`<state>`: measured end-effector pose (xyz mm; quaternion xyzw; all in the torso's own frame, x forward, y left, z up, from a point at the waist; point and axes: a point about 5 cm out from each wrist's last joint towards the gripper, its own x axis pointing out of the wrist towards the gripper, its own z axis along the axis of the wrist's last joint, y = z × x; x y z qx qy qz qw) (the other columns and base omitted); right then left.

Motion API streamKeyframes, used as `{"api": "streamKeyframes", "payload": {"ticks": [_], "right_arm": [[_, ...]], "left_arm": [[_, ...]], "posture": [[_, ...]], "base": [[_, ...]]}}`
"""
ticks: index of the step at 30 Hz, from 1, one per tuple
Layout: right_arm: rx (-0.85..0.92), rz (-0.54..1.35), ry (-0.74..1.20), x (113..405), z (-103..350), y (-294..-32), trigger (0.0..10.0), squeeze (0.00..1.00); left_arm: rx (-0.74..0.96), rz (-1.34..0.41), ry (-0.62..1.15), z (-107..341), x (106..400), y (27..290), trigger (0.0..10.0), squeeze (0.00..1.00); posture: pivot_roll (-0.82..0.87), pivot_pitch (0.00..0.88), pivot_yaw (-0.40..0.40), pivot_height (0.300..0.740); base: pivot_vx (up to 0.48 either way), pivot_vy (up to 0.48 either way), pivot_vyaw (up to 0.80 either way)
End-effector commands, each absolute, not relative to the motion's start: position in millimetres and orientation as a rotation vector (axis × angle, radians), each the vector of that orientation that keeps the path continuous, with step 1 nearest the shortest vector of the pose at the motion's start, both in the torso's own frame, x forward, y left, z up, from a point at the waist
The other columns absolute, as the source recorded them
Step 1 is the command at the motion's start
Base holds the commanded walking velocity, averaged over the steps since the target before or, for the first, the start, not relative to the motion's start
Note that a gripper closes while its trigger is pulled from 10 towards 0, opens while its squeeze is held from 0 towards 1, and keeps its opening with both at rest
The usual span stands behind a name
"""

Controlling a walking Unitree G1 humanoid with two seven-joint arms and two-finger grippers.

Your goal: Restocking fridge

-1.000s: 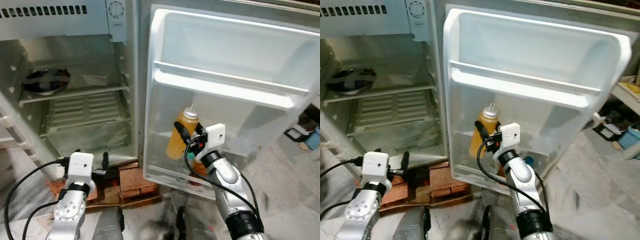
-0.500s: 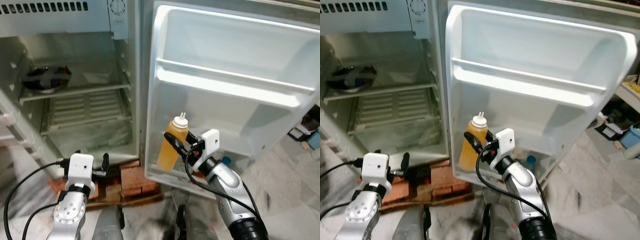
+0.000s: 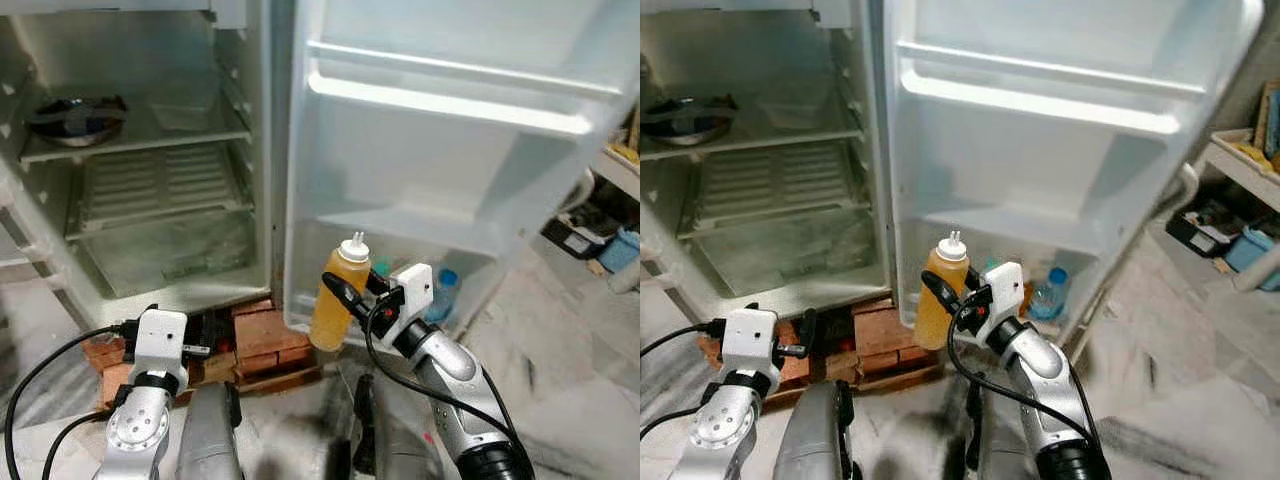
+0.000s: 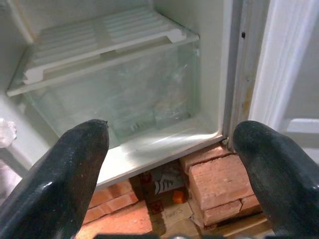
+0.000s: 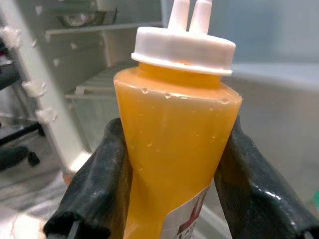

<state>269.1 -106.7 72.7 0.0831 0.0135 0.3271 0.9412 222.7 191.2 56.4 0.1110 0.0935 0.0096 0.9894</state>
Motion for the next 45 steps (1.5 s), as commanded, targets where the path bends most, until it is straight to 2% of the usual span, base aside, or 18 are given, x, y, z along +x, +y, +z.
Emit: {"api": "streamKeyframes", "payload": {"ticks": [1,10,18,25,28,35,41,45], "right_arm": [[0.120,0.693,0.002,276.2,82.3,-102.3,10.0,0.00],[0.128,0.669,-0.014,283.8,86.7,-106.8,10.0,0.00],[0.096,0.707,-0.041,287.2,90.2,-95.7,10.0,0.00],[0.061,0.728,-0.062,292.4,93.6,-88.3,10.0,0.00],[0.026,0.747,-0.099,300.8,102.2,-78.8,10.0,0.00],[0.017,0.730,-0.112,305.5,104.0,-77.8,10.0,0.00],[-0.049,0.753,-0.164,312.1,110.2,-54.1,10.0,0.00],[-0.141,0.742,-0.186,327.9,118.6,-42.4,10.0,0.00]], "left_arm": [[0.229,0.033,0.205,54.0,218.9,191.8,10.0,0.00],[0.246,0.062,0.216,52.5,218.2,194.4,10.0,0.00],[0.271,0.087,0.217,54.2,218.1,198.0,10.0,0.00],[0.308,0.124,0.209,57.8,214.0,203.0,10.0,0.00],[0.364,0.186,0.197,62.0,209.1,212.2,10.0,0.00],[0.407,0.222,0.190,66.8,199.2,217.9,10.0,0.00],[0.484,0.248,0.182,74.4,189.2,223.2,10.0,0.00],[0.535,0.234,0.150,85.7,183.1,218.1,10.0,0.00]], "posture": [[0.09,0.019,-0.063,0.552],[0.09,0.016,-0.065,0.552],[0.11,0.020,-0.070,0.523],[0.12,0.039,-0.075,0.518],[0.12,0.065,-0.081,0.518],[0.12,0.107,-0.075,0.503],[0.14,0.178,-0.089,0.503],[0.16,0.240,-0.113,0.503]], "base": [[0.000,0.000,0.00],[0.000,0.000,0.00],[0.000,0.000,0.00],[0.000,0.000,0.00],[0.000,0.000,0.00],[0.000,0.000,0.00],[0.000,0.000,0.00],[0.000,0.000,0.00]]}}
